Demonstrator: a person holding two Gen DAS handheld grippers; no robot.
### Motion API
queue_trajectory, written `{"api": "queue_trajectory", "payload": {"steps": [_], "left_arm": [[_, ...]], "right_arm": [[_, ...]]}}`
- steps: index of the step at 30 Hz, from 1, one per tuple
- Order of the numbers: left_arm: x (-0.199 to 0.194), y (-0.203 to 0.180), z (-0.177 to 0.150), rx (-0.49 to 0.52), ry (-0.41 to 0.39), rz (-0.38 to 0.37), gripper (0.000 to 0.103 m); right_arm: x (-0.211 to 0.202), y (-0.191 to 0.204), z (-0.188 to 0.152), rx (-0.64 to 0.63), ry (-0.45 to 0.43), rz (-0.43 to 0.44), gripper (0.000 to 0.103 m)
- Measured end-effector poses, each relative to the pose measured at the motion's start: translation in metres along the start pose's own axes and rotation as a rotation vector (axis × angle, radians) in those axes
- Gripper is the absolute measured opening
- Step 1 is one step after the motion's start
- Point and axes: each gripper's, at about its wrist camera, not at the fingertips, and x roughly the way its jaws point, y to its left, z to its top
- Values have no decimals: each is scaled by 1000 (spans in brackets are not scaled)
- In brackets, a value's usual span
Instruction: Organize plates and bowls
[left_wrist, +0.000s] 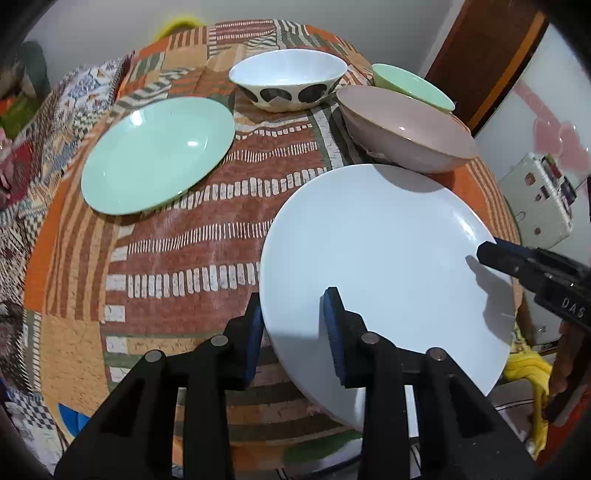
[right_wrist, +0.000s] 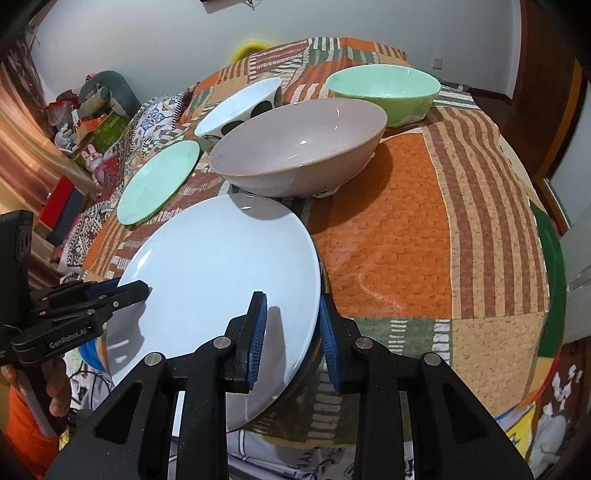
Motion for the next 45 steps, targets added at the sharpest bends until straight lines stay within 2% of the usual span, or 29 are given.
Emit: {"api": "queue_trajectory", "payload": {"steps": [3,8,15,16,22,28,33,36,38,41,45], "left_arm": [[2,5,0,-21,6,-25,33],[2,1,0,-6,0,-7,33],[1,6,-2,-23,-5,-35,33],[0,5,-2,-17,-8,-30,33],[-13,3,-3,20,-52,26,33],[-43,18,0,-11,-125,34,35],[-75,28,6,-21,-219,73,36],[-94,38,12,-39,-284,99,46],[-107,46,17,-46,-331,124,47],[-118,56,25,-53,-366,149,49],[-126,76,36,-83,-400,182,59]], "right_arm": [[0,0,0,-3,-4,1,27],[2,3,2,-21,-11,-20,27],[3,4,3,-42,-11,-28,29],[3,4,2,-45,-10,-33,34],[-2,6,3,-61,-4,-29,39],[-21,17,9,-97,-65,-43,51],[-35,35,20,-145,-124,-34,53],[-39,49,30,-170,-157,-15,54],[-42,59,38,-184,-183,4,54],[-44,76,49,-211,-222,29,58],[-39,100,64,-264,-257,45,61]]}}
